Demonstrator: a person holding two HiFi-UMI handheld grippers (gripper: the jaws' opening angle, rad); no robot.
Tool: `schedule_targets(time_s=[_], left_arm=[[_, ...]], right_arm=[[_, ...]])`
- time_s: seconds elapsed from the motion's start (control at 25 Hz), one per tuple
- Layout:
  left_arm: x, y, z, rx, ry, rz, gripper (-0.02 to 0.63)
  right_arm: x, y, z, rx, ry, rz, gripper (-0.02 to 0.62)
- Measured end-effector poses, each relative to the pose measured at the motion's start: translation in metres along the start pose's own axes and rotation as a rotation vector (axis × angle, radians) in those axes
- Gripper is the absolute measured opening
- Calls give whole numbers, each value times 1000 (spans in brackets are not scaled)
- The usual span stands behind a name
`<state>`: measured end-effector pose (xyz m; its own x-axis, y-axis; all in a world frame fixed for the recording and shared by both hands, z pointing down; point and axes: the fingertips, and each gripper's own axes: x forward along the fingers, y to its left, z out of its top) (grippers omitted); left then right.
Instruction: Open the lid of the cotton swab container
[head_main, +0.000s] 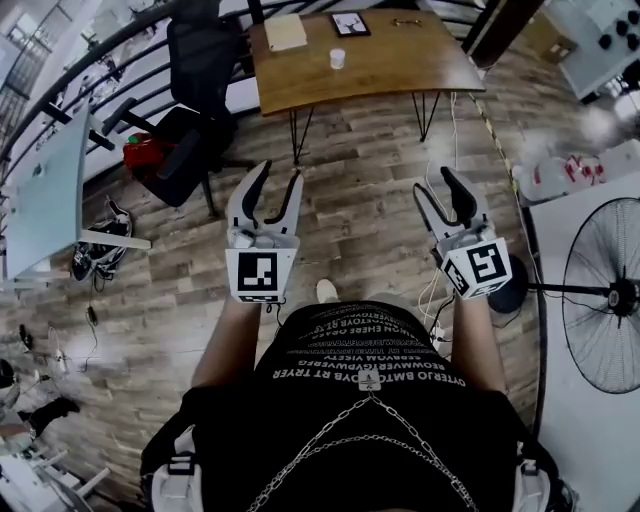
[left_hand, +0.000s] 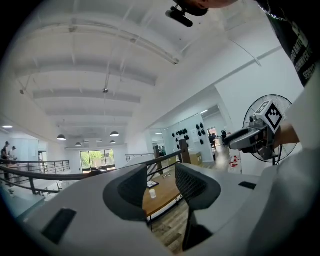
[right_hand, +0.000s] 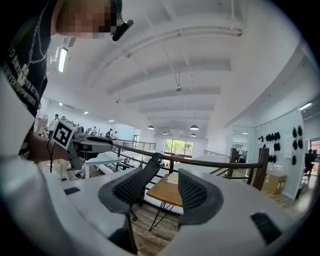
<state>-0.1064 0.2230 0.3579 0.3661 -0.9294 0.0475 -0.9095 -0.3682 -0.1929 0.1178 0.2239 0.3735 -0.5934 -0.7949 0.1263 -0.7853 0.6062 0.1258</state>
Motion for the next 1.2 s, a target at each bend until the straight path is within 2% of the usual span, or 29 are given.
schedule_targets(time_s=[0.24, 0.4, 0.68, 1.2], left_arm=[[17, -1, -10, -8, 20, -43, 184], [27, 1, -18, -29, 33, -32, 184], [44, 17, -15, -30, 30, 8, 184], [65, 19, -22, -34, 60, 36, 184]], right_arm=[[-1, -16, -11, 30, 21, -42, 213], [3, -29, -15, 39, 23, -51, 213], [34, -40, -10, 35, 11, 1, 222], [62, -57, -16, 40, 20, 53, 224]])
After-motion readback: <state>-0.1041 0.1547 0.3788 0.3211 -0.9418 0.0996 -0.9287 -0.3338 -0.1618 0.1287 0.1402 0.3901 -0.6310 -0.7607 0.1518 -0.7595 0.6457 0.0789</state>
